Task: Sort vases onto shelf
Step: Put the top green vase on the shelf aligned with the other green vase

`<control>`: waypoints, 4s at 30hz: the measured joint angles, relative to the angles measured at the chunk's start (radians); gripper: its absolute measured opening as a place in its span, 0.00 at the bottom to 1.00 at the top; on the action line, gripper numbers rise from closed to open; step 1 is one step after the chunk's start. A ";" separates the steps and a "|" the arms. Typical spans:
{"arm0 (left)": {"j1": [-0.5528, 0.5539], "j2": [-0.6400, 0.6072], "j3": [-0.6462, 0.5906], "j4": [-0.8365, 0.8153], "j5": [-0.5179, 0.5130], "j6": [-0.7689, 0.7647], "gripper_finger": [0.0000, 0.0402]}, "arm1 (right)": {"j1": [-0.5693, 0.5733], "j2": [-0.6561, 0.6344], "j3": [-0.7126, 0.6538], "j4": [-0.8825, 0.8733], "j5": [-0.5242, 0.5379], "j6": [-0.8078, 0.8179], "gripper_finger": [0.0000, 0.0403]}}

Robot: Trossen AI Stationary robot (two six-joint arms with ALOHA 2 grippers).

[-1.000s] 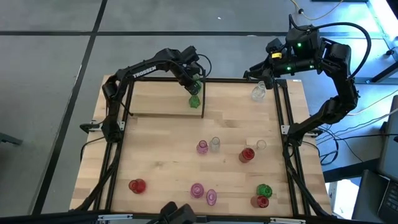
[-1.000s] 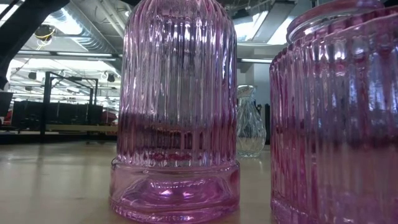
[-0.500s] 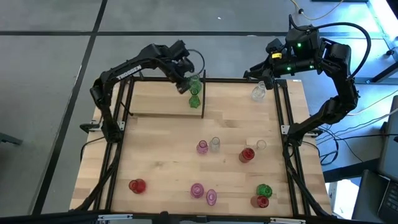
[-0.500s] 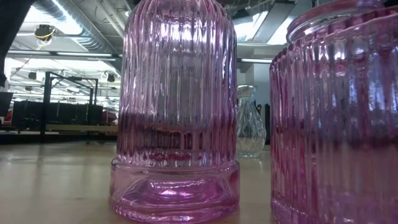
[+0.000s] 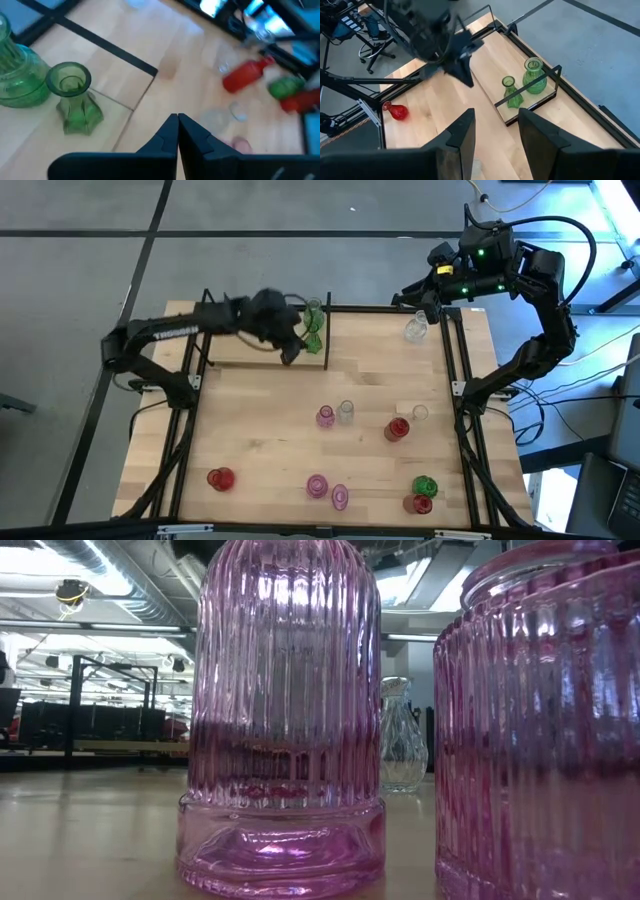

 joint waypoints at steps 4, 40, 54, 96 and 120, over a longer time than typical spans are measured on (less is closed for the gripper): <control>-0.131 -0.019 -0.180 0.234 -0.246 -0.060 0.00 | 0.000 0.000 0.000 0.001 0.027 -0.014 0.34; -0.127 0.253 -0.462 0.883 -0.594 -0.331 0.00 | 0.000 0.002 0.000 -0.056 0.041 -0.041 0.34; -0.046 0.253 -0.462 0.890 -0.460 -0.321 0.00 | 0.000 0.002 0.000 -0.058 0.043 -0.041 0.34; 0.010 0.254 -0.462 0.913 -0.404 -0.266 0.00 | 0.000 0.002 0.000 -0.040 0.096 -0.006 0.34; -0.029 0.254 -0.462 0.919 -0.401 -0.295 0.00 | 0.000 0.002 0.000 -0.041 0.095 0.009 0.34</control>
